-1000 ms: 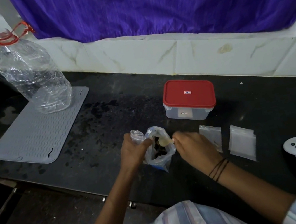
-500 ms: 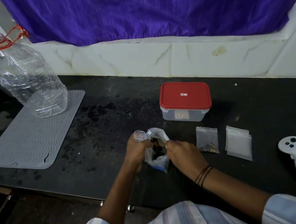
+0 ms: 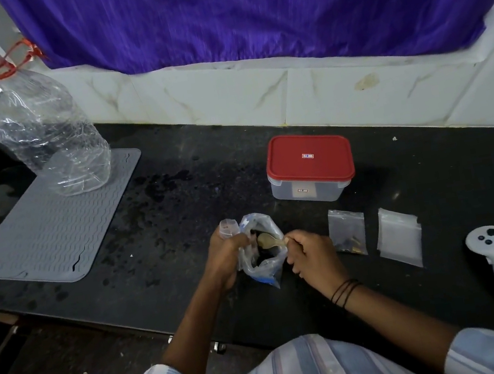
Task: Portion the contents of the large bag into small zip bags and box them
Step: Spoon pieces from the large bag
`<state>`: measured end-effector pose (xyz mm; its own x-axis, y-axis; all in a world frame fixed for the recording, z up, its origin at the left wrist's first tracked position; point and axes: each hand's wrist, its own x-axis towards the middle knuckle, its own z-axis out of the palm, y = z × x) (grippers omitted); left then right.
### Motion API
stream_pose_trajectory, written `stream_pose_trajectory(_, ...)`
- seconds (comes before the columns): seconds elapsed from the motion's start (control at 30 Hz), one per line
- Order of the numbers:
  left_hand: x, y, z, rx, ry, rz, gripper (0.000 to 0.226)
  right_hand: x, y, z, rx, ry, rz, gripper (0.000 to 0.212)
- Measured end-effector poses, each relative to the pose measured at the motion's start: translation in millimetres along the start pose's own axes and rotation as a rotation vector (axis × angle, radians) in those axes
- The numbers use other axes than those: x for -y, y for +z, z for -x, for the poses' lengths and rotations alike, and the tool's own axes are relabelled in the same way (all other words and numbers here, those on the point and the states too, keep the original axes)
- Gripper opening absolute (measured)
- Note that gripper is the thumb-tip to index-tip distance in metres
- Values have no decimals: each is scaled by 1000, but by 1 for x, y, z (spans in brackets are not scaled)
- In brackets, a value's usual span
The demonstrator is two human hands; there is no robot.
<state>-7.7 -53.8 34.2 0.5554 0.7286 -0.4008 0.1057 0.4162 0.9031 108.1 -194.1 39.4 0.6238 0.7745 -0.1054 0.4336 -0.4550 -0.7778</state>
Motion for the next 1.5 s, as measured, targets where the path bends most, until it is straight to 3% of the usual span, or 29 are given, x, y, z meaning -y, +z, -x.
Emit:
stream_pose_trajectory(0.13,1,1,0,-23,-4,4,25,0,0,4,-32,-219,421,18)
stream_pose_trajectory(0.37,0,4,3,44,-50,137,25,3,5,1,35,-188,466,21)
stream_pose_trajectory(0.47,1,3,3,45,-66,167,26,1,8,1,65,-125,352,20)
stream_pose_trajectory(0.73,4,2,0,15,-75,152,28,-5,6,6,42,224,-321,21)
stream_pose_trajectory(1.0,9,3,-4,-116,-33,-48,34,-10,4,12,6,295,-570,22)
stream_pose_trajectory(1.27,8,-3,-4,-100,6,-173,32,-6,-7,10,-12,298,-564,20)
stream_pose_trajectory(1.37,8,-5,-4,-92,15,-181,33,-8,-10,10,-10,267,-472,20)
stream_pose_trajectory(1.43,9,-5,-4,-98,17,-179,33,-8,-12,10,-48,134,-192,19)
stream_pose_trajectory(1.5,9,-4,-3,-108,18,-166,31,-7,-12,10,-69,-116,187,17)
